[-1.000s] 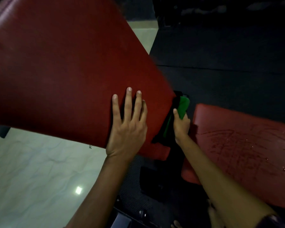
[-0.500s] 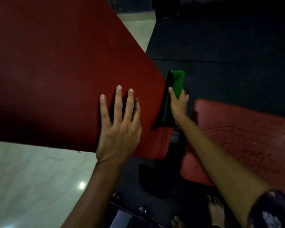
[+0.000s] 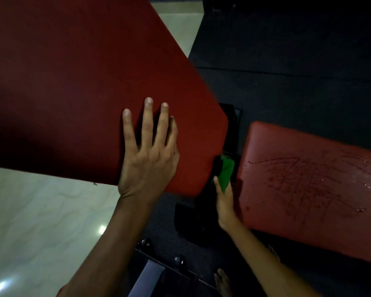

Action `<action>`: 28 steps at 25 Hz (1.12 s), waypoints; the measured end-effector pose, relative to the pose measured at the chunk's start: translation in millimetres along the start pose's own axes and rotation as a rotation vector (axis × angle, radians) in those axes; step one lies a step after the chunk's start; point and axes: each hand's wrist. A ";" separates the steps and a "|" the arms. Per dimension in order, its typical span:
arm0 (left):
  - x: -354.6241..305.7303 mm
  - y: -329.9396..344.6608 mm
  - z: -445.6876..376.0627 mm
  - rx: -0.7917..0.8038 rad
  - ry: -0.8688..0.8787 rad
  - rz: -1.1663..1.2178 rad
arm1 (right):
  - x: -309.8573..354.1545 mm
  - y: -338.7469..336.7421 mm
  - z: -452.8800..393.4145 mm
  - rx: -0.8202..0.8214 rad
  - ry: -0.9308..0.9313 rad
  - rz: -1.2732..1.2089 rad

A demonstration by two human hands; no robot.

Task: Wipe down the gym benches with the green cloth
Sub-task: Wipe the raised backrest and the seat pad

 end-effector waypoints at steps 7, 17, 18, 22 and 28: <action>0.6 -1.7 -0.5 0.003 -0.016 0.014 | 31.1 7.1 -81.9 -0.085 -0.054 0.154; -5.1 -0.4 3.1 -0.017 -0.017 0.044 | 27.5 8.3 -16.5 -0.015 -0.143 0.201; -4.4 -0.4 2.9 -0.017 -0.021 0.041 | 20.0 4.8 -18.9 -0.040 -0.116 0.207; -3.5 0.8 -1.1 -0.039 -0.015 0.011 | 52.0 14.3 -77.7 -0.106 0.009 0.121; -1.1 0.3 0.4 -0.065 -0.033 0.243 | 50.1 32.9 -7.4 0.052 -0.279 0.076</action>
Point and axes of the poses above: each hand's wrist, its own z-axis away from the middle knuckle, its own y-axis out of the palm, x = y × z, and after that the axes turned 6 degrees about -y, right-handed
